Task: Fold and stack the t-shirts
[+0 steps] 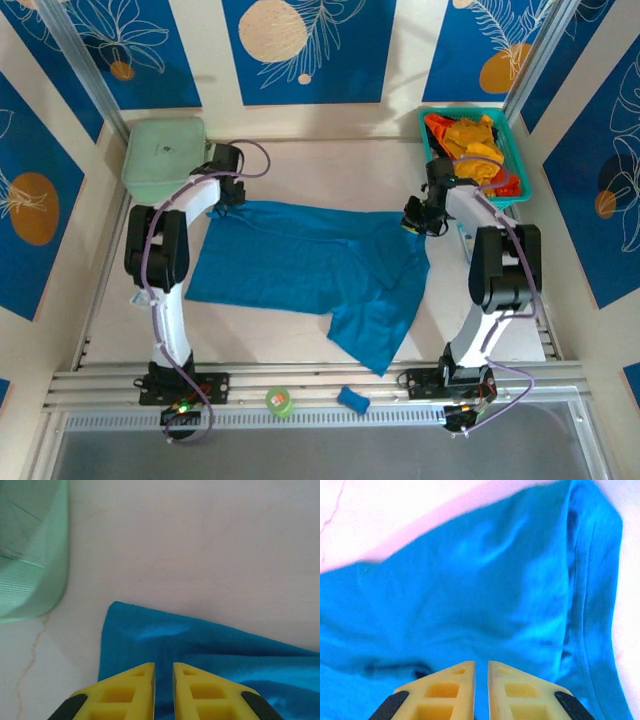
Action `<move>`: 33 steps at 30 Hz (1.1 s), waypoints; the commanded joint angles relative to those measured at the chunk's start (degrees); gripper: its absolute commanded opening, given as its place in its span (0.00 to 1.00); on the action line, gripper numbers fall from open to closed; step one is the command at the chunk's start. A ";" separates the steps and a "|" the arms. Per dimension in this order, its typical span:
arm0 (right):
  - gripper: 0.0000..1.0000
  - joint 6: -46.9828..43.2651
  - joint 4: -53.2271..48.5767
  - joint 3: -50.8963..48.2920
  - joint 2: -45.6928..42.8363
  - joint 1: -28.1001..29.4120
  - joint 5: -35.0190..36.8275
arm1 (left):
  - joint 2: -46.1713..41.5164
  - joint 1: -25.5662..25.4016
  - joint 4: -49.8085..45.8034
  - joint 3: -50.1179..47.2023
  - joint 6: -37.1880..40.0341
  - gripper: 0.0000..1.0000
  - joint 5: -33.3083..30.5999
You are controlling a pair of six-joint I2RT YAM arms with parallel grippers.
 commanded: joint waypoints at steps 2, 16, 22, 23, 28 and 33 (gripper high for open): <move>0.09 0.97 -2.51 8.34 8.85 -0.86 2.68 | 4.59 -0.22 -5.84 8.23 -1.45 0.17 -3.28; 0.00 -4.82 -4.14 17.30 16.68 2.40 11.72 | 6.41 -0.18 -11.45 9.29 -5.95 0.11 -7.79; 0.00 -19.03 -2.04 17.23 10.91 3.53 18.65 | 4.39 -0.20 -10.44 12.16 -4.31 0.13 -6.48; 0.00 -20.82 -2.45 17.31 10.45 3.60 19.10 | 4.65 -0.15 -11.03 13.37 -4.14 0.13 -6.29; 0.00 -25.26 -7.92 17.25 10.19 3.77 16.77 | 7.88 -0.18 -13.95 18.29 -3.77 0.13 -5.22; 0.00 -25.82 -9.21 14.63 11.22 4.47 15.27 | 12.78 -0.15 -17.50 21.98 -3.39 0.13 -2.86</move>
